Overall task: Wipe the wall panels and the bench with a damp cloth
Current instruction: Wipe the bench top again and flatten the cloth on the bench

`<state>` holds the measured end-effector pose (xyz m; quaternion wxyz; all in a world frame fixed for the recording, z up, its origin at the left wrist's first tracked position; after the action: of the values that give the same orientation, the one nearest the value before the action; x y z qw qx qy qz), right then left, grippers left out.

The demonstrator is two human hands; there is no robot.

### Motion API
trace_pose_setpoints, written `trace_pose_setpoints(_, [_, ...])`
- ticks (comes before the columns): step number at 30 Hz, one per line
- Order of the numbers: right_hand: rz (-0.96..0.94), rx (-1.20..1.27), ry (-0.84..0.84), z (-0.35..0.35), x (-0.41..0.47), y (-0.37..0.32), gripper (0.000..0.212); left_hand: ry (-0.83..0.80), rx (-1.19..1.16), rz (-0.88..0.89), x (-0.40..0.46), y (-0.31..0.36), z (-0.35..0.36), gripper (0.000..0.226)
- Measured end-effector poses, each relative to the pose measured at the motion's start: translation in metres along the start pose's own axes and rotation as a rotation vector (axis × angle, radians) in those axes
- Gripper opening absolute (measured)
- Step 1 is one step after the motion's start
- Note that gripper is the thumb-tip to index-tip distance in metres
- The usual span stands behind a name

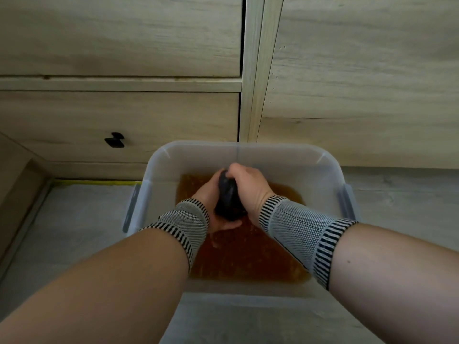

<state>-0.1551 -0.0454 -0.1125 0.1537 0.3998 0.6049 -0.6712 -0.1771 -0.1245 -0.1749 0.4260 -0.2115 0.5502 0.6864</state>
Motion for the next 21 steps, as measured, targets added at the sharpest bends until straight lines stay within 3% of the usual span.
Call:
trace_pose_setpoints(2, [-0.041, 0.005, 0.006, 0.005, -0.003, -0.003, 0.028, 0.001, -0.134, 0.014, 0.005, -0.002, 0.000, 0.060])
trace_pose_setpoints(5, [-0.120, -0.152, 0.142, 0.003, 0.002, 0.001, 0.045, 0.115, -0.002, 0.081, 0.011, 0.000, -0.011, 0.022])
trace_pose_setpoints(7, [-0.145, -0.432, 0.238, -0.002, 0.006, 0.004, 0.055, 0.137, 0.345, 0.242, 0.023, 0.001, -0.022, 0.033])
trace_pose_setpoints(9, [-0.086, -0.627, 0.335, -0.019, 0.021, 0.015, 0.057, 0.173, 0.525, 0.274, 0.024, 0.002, -0.027, 0.043])
trace_pose_setpoints(11, [0.069, -0.682, 0.386, -0.042, 0.037, 0.033, 0.055, 0.346, 0.559, 0.200, 0.018, 0.006, -0.037, 0.055])
trace_pose_setpoints(13, [0.159, -0.869, 0.283, -0.050, 0.047, 0.054, 0.041, 0.442, 0.546, 0.204, 0.016, 0.014, -0.046, 0.051])
trace_pose_setpoints(15, [0.226, -1.046, 0.198, -0.049, 0.046, 0.071, 0.046, 0.459, 0.510, 0.187, 0.006, 0.018, -0.045, 0.041])
trace_pose_setpoints(17, [0.238, -1.183, 0.215, -0.048, 0.047, 0.069, 0.054, 0.405, 0.522, 0.160, 0.004, 0.013, -0.039, 0.043])
trace_pose_setpoints(19, [0.288, -0.970, 0.188, -0.048, 0.051, 0.057, 0.047, 0.327, 0.458, 0.091, 0.009, 0.006, -0.033, 0.059])
trace_pose_setpoints(21, [0.234, -0.492, 0.094, -0.038, 0.046, 0.040, 0.034, 0.248, 0.385, 0.023, 0.008, 0.001, -0.027, 0.072])
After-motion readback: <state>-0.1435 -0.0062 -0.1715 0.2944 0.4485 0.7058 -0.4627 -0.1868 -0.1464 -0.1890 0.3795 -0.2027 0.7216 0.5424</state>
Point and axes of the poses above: each hand's wrist, its own x-axis towards the middle knuckle, its own z-axis out of the palm, y = z × x, the point moved 5 cm from there along x, towards the middle knuckle, and after that the axes turned 15 degrees about z, right-handed, at the moved point
